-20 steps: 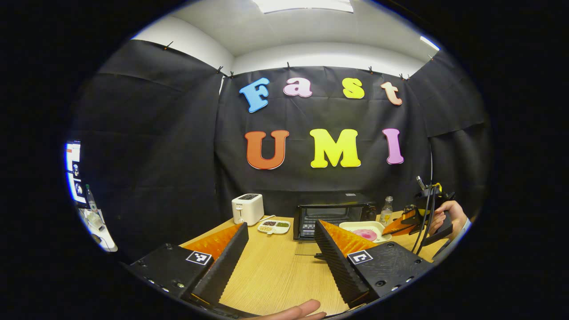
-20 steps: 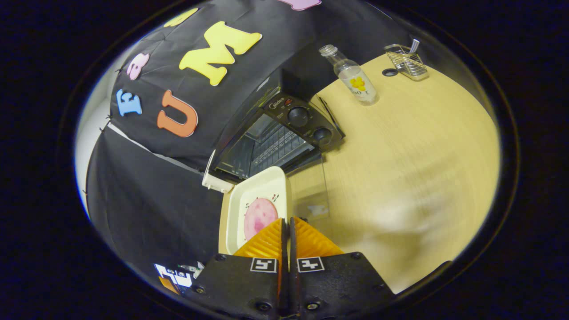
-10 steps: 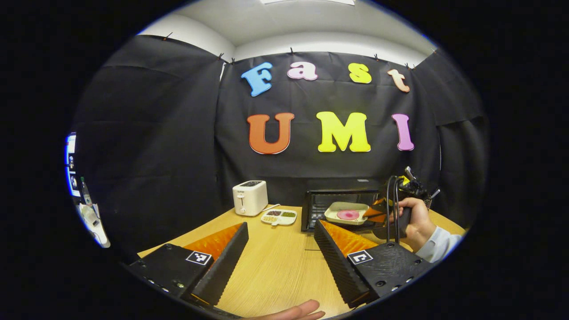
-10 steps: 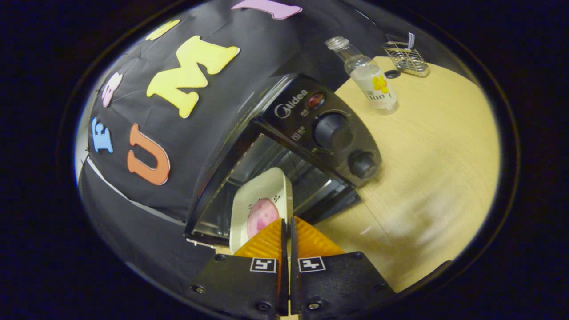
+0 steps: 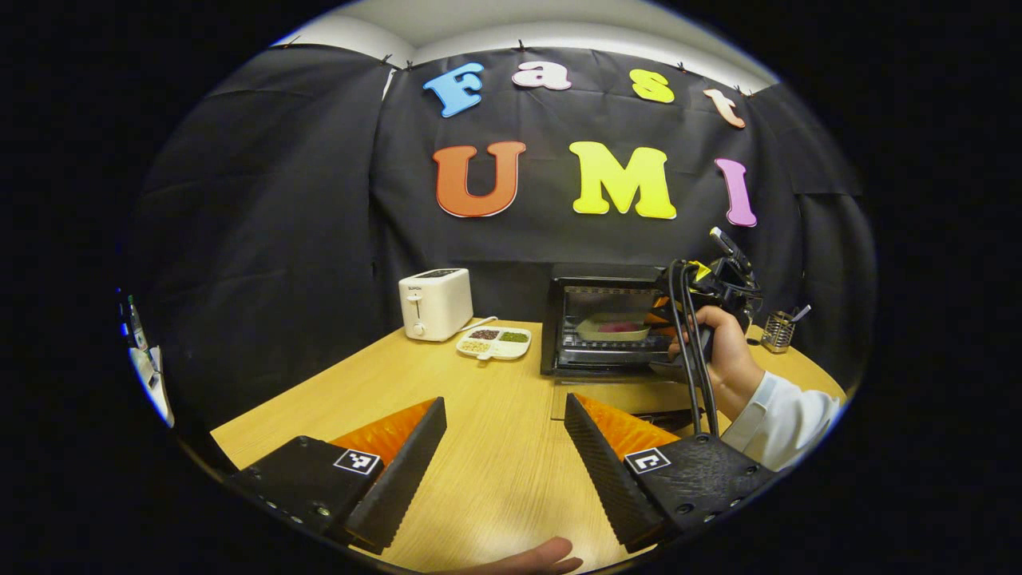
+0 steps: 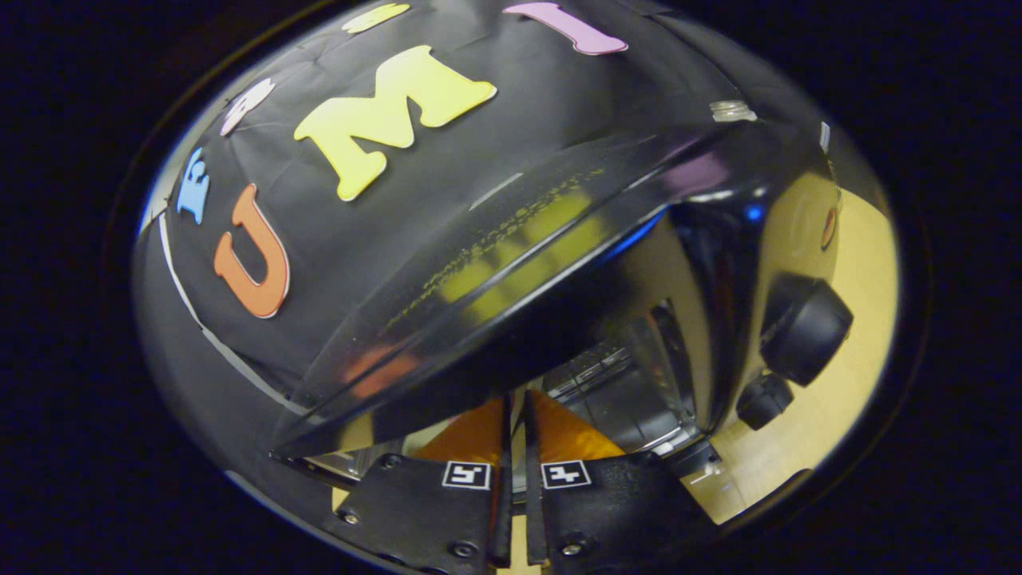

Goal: Open the electric oven with the left hand, put the food in, and close the electric oven.

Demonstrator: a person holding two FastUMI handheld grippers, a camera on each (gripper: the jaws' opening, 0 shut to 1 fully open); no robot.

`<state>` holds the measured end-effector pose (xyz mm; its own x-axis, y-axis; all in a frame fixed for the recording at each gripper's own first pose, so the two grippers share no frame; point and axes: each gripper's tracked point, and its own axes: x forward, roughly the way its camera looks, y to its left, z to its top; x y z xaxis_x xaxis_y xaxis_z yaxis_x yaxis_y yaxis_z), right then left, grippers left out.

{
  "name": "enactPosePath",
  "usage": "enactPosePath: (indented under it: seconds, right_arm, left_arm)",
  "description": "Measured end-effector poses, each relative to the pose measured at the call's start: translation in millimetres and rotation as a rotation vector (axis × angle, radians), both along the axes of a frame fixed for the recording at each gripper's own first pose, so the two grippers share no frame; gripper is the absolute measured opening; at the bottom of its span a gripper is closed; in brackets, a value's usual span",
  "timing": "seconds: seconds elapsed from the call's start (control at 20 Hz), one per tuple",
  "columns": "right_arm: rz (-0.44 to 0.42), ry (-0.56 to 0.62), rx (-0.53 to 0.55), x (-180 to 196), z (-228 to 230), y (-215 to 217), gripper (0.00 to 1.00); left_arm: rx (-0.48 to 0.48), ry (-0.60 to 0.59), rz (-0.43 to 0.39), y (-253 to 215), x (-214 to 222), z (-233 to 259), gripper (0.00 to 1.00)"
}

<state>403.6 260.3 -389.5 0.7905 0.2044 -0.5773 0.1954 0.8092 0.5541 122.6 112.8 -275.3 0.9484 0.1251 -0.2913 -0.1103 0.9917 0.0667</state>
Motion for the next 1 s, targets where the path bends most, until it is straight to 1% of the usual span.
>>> enactPosePath:
  seconds: [0.05,0.1,0.2,0.25,0.35,0.4,0.45,0.5,0.55,0.6,0.65,0.7,0.75,0.85,0.9,0.95,1.0]
  right_arm:
    - [0.014,-0.019,-0.001,-1.2,1.9,0.0,0.13]
    - [0.024,-0.024,-0.023,-9.0,2.3,-5.9,0.2]
    - [0.061,-0.019,-0.04,-34.8,6.7,-16.4,0.34]
    - [0.084,-0.016,-0.036,-47.0,11.7,-20.0,0.37]
    - [0.122,-0.034,-0.036,-74.0,26.0,-31.9,0.49]
    - [0.142,-0.057,-0.036,-87.5,37.6,-37.3,0.63]
    - [0.165,-0.082,-0.048,-99.7,50.2,-44.3,0.67]
    - [0.19,-0.098,-0.062,-115.1,58.2,-53.8,0.83]
    - [0.21,-0.133,-0.073,-128.2,73.3,-63.1,0.88]
    - [0.223,-0.174,-0.089,-140.0,90.9,-74.7,0.95]
    - [0.228,-0.207,-0.115,-150.8,105.6,-89.7,0.95]
    - [0.229,-0.235,-0.152,-160.1,114.4,-106.5,1.0]
    - [0.216,-0.262,-0.185,-164.8,127.4,-124.2,1.0]
    - [0.218,-0.301,-0.239,-178.6,149.1,-152.3,1.0]
    - [0.223,-0.306,-0.262,-187.0,157.2,-166.3,0.95]
    - [0.223,-0.322,-0.279,-194.4,167.6,-179.7,1.0]
    - [0.217,-0.342,-0.304,-199.1,176.8,-194.5,1.0]
  left_arm:
    - [-0.002,0.008,-0.009,-3.4,2.7,-1.7,0.95]
    - [-0.003,0.017,-0.021,-7.3,6.3,-3.8,0.95]
    - [-0.005,0.028,-0.049,-17.4,10.3,-8.3,0.95]
    - [-0.009,0.036,-0.068,-24.7,13.1,-10.7,0.95]
    - [-0.023,0.055,-0.098,-38.9,13.5,-17.2,0.95]
    - [-0.033,0.07,-0.121,-48.1,14.0,-22.0,0.95]
    - [-0.045,0.087,-0.141,-57.9,14.4,-28.8,0.96]
    - [-0.063,0.108,-0.166,-70.9,13.1,-35.7,0.95]
    - [-0.082,0.132,-0.19,-84.3,12.4,-43.1,0.95]
    - [-0.098,0.164,-0.213,-98.5,10.7,-51.6,0.95]
    - [-0.109,0.196,-0.236,-112.1,9.3,-59.9,0.96]
    - [-0.112,0.227,-0.256,-124.8,9.5,-68.5,0.96]
    - [-0.106,0.252,-0.261,-132.4,11.3,-75.4,0.96]
    - [-0.091,0.279,-0.284,-149.0,18.4,-86.3,0.96]
    - [-0.089,0.298,-0.296,-157.6,21.1,-93.7,0.96]
    - [-0.086,0.327,-0.298,-162.1,23.4,-103.0,0.96]
    - [-0.089,0.354,-0.29,-165.6,26.6,-112.2,0.96]
